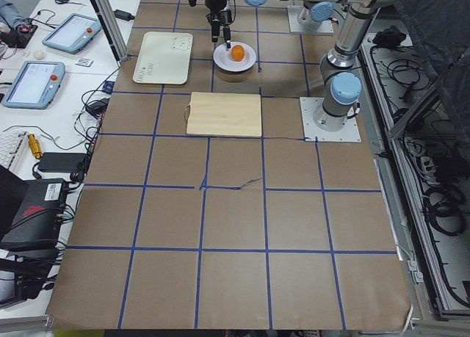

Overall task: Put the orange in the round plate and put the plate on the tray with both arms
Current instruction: 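Grip the rim of the white plate with the right gripper, then slide the plate with the right gripper onto the bear-printed tray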

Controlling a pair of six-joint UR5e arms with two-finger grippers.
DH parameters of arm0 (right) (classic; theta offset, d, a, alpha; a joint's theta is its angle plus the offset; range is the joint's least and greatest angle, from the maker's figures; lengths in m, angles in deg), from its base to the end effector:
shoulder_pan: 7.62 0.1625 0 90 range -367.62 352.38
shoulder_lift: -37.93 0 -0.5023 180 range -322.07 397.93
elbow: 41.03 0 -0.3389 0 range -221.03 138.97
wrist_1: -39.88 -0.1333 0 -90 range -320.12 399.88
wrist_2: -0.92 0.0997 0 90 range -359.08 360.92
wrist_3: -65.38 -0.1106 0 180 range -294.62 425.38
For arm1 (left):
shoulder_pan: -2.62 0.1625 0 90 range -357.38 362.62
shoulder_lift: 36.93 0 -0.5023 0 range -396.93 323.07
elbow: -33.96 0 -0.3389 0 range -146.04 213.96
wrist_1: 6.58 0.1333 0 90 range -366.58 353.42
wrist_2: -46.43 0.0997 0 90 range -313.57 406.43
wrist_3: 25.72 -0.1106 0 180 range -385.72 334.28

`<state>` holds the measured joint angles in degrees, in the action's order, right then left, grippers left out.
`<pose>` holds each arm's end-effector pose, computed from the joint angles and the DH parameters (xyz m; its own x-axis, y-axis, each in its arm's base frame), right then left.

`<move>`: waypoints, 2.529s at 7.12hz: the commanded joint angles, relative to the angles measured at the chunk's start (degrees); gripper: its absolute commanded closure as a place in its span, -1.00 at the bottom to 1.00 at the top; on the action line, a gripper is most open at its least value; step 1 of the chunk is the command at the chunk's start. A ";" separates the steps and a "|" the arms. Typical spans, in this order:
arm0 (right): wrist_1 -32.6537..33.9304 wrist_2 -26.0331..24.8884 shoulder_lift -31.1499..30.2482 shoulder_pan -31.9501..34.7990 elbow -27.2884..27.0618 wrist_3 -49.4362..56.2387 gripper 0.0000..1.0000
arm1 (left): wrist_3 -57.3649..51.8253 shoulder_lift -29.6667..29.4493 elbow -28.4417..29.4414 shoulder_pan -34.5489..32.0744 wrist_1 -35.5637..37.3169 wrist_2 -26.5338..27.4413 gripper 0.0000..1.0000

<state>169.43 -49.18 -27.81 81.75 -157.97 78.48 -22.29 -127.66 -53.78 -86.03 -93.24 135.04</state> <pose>0.1987 -0.5015 0.2531 -0.7482 -0.0876 -0.6577 -0.1631 0.9851 0.0543 -0.1253 -0.4570 0.5721 -0.9963 -0.0811 0.0292 -0.0832 0.9930 -0.0833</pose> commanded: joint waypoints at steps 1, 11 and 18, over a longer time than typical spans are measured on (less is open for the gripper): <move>0.00 0.26 0.17 0.01 0.31 -0.09 -0.11 | 0.00 0.03 -0.07 0.06 0.00 0.07 -1.00; 8.40 0.17 -0.36 0.01 1.28 2.97 1.00 | 0.00 0.12 -0.07 0.06 0.00 -0.02 -1.00; 6.00 6.15 10.84 -0.35 26.53 -15.52 1.00 | 0.00 0.12 -0.07 0.06 0.00 0.07 -1.00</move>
<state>176.61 -42.97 -22.24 81.36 -138.49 67.64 -22.29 -127.54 -53.88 -85.97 -93.24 135.11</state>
